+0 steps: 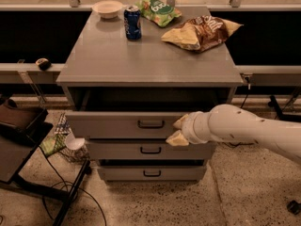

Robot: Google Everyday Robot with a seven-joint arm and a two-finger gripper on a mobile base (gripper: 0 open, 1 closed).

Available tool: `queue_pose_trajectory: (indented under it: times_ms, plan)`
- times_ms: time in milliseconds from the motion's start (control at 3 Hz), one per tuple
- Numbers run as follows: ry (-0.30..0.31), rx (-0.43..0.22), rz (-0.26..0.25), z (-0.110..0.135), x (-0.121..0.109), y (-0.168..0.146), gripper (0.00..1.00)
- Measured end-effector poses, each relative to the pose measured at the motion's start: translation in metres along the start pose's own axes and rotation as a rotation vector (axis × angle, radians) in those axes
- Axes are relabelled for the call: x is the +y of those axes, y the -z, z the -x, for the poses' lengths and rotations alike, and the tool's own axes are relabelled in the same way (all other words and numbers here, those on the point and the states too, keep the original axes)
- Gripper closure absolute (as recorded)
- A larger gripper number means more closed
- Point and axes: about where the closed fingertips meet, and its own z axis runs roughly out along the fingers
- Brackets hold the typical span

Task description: Close top drawer

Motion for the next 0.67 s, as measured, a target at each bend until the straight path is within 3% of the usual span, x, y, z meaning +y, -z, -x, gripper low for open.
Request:
queue_pose_trajectory:
  times_ms: [333, 667]
  plan:
    - [0.0, 0.0, 0.0, 0.0, 0.0, 0.0, 0.0]
    - [0.0, 0.0, 0.0, 0.0001, 0.0, 0.0, 0.0]
